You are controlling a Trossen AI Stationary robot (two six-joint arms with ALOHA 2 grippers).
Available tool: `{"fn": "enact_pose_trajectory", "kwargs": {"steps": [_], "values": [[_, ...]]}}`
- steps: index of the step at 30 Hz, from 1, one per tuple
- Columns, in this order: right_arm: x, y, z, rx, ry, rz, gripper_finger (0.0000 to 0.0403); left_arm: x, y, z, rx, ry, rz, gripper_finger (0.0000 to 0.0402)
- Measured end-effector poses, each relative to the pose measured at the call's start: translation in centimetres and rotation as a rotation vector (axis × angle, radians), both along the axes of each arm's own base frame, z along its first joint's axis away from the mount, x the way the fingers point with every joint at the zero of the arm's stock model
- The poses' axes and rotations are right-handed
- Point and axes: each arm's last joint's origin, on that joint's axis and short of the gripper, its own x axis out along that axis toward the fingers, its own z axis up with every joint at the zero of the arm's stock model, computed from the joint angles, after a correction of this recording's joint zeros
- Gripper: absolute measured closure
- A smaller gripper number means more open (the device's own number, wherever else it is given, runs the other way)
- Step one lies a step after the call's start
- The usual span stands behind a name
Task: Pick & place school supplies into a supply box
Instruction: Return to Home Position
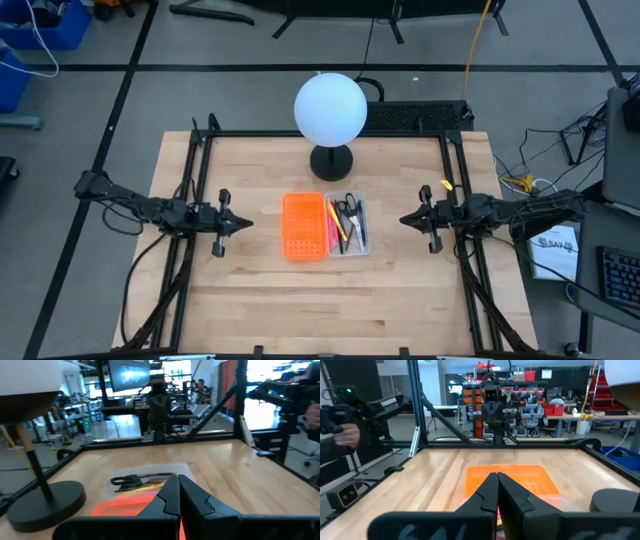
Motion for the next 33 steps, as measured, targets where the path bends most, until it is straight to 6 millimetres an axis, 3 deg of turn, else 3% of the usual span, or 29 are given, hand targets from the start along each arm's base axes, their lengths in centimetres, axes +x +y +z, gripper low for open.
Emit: {"fn": "enact_pose_trajectory", "kwargs": {"steps": [20,33], "values": [[-1.06,0.24,0.51,-0.013,-0.074,0.036,0.0403,0.00,0.06,-0.18,-0.040,0.020,0.024,0.0399],[-1.03,0.24,0.31,-0.015,-0.053,0.034,0.0403,-0.02,0.04,-0.59,-0.001,0.061,0.015,0.0371]]}}
